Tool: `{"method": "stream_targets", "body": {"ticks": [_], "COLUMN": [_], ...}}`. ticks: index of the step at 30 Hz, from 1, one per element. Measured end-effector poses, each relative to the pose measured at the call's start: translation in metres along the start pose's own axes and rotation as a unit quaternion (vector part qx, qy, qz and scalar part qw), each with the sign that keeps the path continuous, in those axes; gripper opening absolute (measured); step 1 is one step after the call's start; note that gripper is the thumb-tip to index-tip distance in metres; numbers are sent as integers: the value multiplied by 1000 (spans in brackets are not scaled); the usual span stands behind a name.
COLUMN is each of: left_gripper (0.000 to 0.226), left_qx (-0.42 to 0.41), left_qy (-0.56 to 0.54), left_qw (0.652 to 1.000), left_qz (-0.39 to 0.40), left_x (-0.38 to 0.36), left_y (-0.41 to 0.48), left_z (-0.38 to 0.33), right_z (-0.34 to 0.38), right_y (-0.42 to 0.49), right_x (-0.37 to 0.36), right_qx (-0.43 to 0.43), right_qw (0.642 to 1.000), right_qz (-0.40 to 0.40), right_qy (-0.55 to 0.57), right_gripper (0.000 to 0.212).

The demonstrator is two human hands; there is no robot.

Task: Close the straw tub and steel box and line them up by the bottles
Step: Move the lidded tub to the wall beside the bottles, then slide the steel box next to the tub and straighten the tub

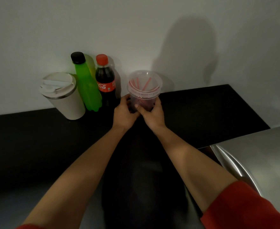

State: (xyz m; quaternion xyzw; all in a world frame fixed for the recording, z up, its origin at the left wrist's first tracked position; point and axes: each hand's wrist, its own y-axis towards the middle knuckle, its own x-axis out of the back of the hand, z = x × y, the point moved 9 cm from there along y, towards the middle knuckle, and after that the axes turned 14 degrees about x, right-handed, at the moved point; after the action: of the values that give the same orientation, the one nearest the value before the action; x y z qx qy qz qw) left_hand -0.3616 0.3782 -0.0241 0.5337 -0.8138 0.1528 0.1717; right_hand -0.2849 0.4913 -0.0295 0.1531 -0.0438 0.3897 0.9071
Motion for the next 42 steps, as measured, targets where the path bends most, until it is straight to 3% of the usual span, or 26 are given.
{"method": "stream_targets", "body": {"ticks": [6, 14, 26, 30, 37, 42], "left_gripper": [72, 62, 45, 40, 57, 67], "left_qx": [5, 2, -47, -104, -151, -159], "left_qy": [12, 37, 47, 39, 25, 9], "left_qw": [1000, 999, 997, 993, 988, 986], "left_qz": [-3, -29, -41, -25, 19, 40], "left_x": [8, 31, 56, 51, 18, -12], "left_y": [-10, -40, -131, -170, -241, -281], "left_z": [2, -15, -81, -113, -136, -138], "right_z": [2, 31, 132, 160, 196, 192], "right_y": [-9, -30, -68, -86, -126, -152], "right_x": [-3, 16, 74, 101, 158, 207], "right_qx": [-35, -59, 15, 61, 150, 161], "right_qw": [999, 995, 989, 985, 956, 956], "right_qz": [8, 4, -35, -32, -16, -29], "right_qy": [-37, -85, -142, -161, -253, -242], "right_gripper": [102, 107, 91, 82, 72, 68]}}
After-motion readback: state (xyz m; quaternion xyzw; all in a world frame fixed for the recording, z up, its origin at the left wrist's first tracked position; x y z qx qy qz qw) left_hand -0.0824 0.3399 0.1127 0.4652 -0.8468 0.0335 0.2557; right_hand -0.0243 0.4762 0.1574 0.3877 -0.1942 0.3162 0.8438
